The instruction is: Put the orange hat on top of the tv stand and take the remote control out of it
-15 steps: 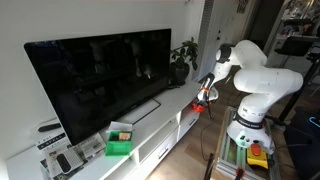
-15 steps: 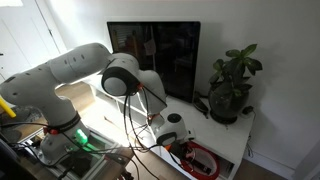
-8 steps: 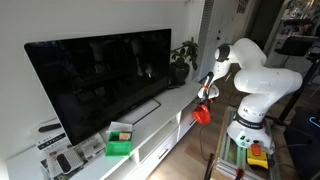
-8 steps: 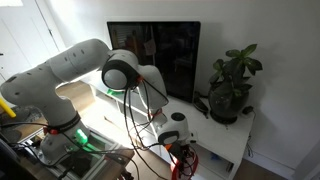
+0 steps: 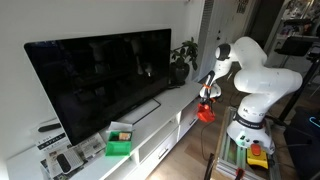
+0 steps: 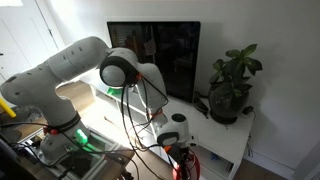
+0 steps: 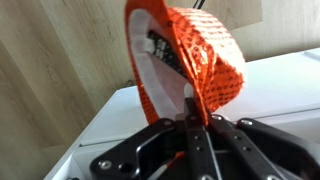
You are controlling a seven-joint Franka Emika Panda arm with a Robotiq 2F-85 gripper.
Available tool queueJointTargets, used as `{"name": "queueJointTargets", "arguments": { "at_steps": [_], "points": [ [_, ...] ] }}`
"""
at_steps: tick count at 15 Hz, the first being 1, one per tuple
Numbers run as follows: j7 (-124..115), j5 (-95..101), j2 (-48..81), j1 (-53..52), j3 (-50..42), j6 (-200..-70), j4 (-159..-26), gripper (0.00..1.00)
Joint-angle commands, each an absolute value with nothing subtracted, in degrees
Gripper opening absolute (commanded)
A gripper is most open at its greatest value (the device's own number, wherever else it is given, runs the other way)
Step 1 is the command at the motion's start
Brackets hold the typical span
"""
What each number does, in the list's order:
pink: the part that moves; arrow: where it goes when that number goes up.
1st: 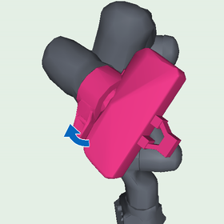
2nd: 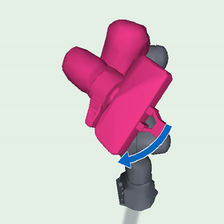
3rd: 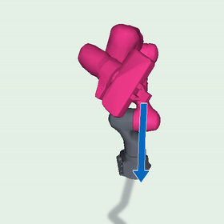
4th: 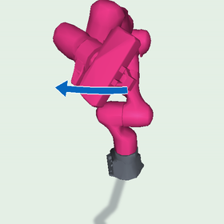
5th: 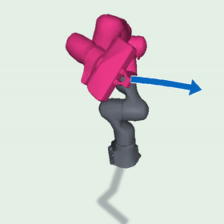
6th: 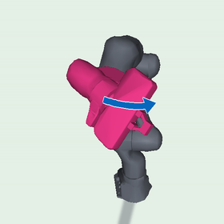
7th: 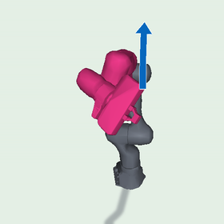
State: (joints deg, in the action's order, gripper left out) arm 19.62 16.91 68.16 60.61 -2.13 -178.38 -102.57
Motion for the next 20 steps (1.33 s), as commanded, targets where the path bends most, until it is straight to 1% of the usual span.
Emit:
{"name": "queueJointTargets", "arguments": {
  "at_steps": [1, 8, 13, 17, 20],
  "points": [
    [17.72, 15.10, 63.82, 57.34, -6.15, -177.30, -107.47, 0.01],
    [15.55, 14.98, 55.23, 51.18, -13.47, -177.73, -117.20, 0.01],
    [14.74, 15.19, 45.53, 44.19, -19.55, -177.98, -127.13, 0.01],
    [11.63, 15.08, 37.71, 33.66, -28.47, -179.30, -134.67, 0.01],
    [9.26, 15.35, 32.77, 21.70, -39.00, -179.70, -139.43, 0.01]
  ]
}}
